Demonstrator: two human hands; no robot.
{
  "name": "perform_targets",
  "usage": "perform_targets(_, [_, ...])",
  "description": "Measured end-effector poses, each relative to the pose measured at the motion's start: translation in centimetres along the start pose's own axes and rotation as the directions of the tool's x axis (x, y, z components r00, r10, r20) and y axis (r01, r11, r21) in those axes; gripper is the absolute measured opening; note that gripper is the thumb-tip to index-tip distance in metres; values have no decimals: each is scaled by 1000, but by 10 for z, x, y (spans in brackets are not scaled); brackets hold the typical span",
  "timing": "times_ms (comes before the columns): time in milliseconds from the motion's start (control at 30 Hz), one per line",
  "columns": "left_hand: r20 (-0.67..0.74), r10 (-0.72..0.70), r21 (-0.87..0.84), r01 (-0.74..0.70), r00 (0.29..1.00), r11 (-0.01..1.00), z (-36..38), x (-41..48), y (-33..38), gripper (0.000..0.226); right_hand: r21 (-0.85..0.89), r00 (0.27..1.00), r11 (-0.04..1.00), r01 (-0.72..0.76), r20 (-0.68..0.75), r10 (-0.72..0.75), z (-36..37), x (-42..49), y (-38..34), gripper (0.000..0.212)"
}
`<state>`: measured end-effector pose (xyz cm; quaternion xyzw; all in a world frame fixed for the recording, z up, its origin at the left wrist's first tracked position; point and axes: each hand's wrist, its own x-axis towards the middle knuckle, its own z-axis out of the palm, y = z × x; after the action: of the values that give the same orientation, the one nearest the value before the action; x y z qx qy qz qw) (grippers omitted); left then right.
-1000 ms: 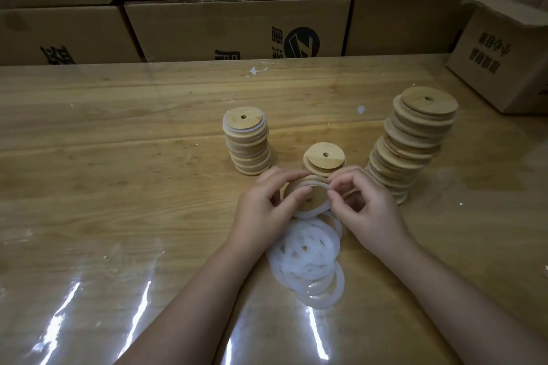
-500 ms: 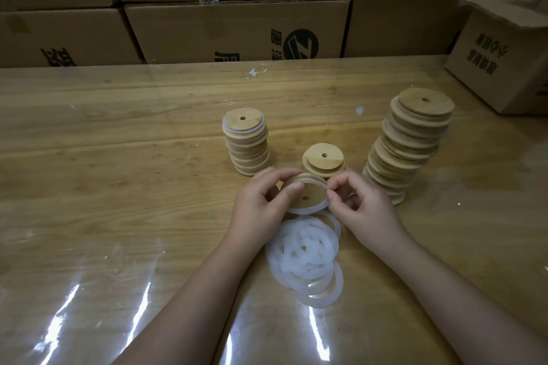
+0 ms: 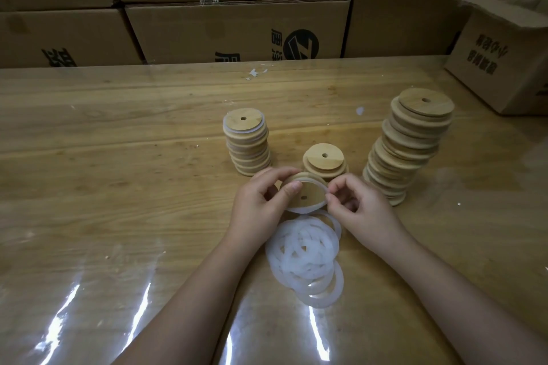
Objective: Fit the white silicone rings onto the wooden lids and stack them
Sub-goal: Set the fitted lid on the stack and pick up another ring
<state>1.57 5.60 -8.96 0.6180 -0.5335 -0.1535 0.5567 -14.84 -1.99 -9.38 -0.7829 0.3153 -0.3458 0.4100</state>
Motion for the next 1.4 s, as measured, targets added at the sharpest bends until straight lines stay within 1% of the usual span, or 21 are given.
perform_targets(100, [-7, -8, -20, 8, 1000, 1000, -1, -1, 2, 18, -31, 1000, 999, 18, 17, -18, 2, -1, 0, 20])
perform_targets(233, [26, -53, -42, 54, 998, 998, 1, -3, 3, 19, -27, 996, 998, 62, -60, -64, 0, -1, -1, 18])
perform_targets(367, [53, 5, 32, -7, 999, 999, 3, -4, 5, 27, -37, 986, 987, 154, -64, -156, 0, -3, -5, 17])
perform_targets(433, [63, 35, 44, -38, 997, 998, 2, -3, 5, 24, -48, 981, 983, 178, -71, -181, 0, -3, -5, 16])
perform_targets(767, [37, 62, 79, -65, 997, 995, 2, -1, 2, 28, -101, 973, 979, 179, -131, -191, 1, -1, -1, 24])
perform_targets(1000, [58, 29, 44, -31, 998, 999, 1, 0, 3, 22, -143, 974, 977, 156, -145, -177, 1, 0, 2, 21])
perform_targets(1167, [54, -52, 7, 52, 997, 999, 2, 0, 3, 24, -179, 986, 978, 109, -107, -129, 2, 1, 3, 16])
perform_targets(1400, [87, -75, -2, 75, 993, 997, 0, 0, 2, 26, -112, 998, 993, 30, -56, -37, 2, -1, 1, 21])
